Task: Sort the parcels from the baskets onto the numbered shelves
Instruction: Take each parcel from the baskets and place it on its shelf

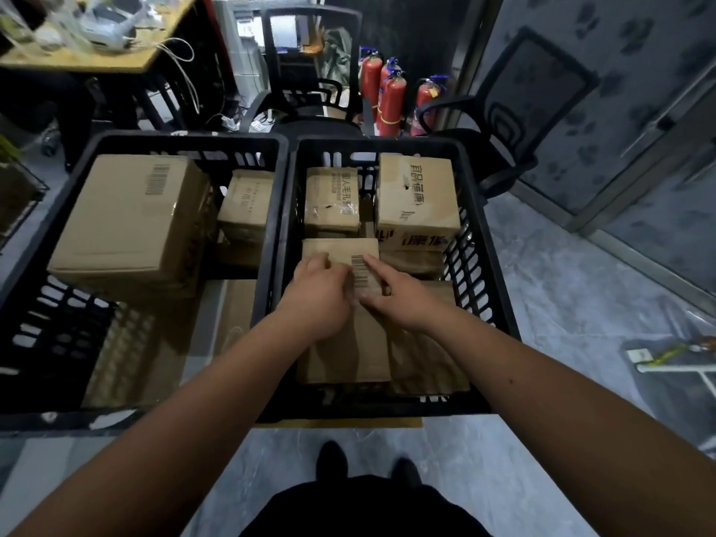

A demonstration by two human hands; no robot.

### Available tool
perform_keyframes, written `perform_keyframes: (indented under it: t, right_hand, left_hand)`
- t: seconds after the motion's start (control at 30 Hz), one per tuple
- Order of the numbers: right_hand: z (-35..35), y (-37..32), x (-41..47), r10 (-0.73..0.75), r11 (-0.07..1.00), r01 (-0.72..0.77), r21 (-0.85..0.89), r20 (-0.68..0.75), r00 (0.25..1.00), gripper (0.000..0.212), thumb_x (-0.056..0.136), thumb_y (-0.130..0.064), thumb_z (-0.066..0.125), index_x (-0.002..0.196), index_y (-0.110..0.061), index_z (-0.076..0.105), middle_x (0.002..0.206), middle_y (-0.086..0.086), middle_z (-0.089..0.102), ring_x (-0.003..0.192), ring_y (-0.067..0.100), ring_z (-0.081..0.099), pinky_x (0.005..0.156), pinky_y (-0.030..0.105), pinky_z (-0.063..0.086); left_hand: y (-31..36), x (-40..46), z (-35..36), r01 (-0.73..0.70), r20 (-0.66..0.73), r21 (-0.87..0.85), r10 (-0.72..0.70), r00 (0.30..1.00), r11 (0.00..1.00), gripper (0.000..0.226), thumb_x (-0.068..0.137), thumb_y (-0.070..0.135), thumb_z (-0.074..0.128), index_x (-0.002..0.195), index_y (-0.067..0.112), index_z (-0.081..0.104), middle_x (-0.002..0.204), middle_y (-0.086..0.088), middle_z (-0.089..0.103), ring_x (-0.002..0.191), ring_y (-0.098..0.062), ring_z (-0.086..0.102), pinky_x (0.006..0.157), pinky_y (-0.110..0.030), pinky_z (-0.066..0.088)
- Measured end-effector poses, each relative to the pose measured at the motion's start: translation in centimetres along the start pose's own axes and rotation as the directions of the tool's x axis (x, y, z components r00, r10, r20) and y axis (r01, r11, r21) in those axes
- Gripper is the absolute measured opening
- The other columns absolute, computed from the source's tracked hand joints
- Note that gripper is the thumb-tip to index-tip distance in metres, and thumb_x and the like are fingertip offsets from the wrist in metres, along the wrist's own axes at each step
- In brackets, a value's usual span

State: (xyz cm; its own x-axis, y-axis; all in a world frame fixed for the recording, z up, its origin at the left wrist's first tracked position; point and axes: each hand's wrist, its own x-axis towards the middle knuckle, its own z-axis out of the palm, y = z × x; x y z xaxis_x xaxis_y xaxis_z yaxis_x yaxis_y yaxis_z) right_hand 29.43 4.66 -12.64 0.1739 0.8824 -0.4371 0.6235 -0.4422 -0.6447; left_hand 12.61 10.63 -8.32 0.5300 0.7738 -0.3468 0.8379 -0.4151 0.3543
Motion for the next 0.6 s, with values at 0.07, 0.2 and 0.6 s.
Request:
perform_keyframes:
  t: [0.07,0.2,0.6]
  right_hand:
    - [-0.2,0.2,0.2,-0.016,0.999,0.015,0.044,0.033,0.999,0.079,0.099,-0.045,0.067,0.162,-0.051,0.018,0.157,0.002,0.05,0.134,0.022,0.055,0.111,0.033,0.045]
    - [-0.3,0.4,0.0,-0.044,0.989,0.036,0.145,0.049,0.998,0.078,0.103,-0.035,0.065,0.163,-0.048,0.017,0.161,-0.002,0.046,0.141,0.021,0.049,0.116,0.036,0.041]
    - [-0.6,0.1,-2.0,-0.051,0.897,0.06,0.438,-0.032,0.998,0.081,0.105,-0.018,0.061,0.166,-0.042,0.013,0.161,-0.006,0.043,0.127,0.008,0.045,0.098,0.027,0.041]
  left_hand:
    - [0.0,-0.4,0.2,0.06,-0.009,-0.083,-0.061,0.998,0.995,0.056,0.102,0.032,0.058,0.156,0.029,0.043,0.17,-0.009,0.017,0.156,-0.033,0.016,0.124,-0.047,0.027]
    - [0.1,-1.7,0.7,0.161,-0.019,-0.253,-0.171,0.985,0.954,0.059,0.103,0.03,0.059,0.159,0.027,0.039,0.173,-0.007,0.004,0.155,-0.034,0.025,0.122,-0.046,0.032]
    - [1.6,-4.2,0.2,0.187,-0.078,-0.534,-0.268,0.96,0.825,0.065,0.103,0.034,0.062,0.161,0.027,0.033,0.163,-0.007,0.033,0.139,-0.028,0.048,0.108,-0.04,0.044]
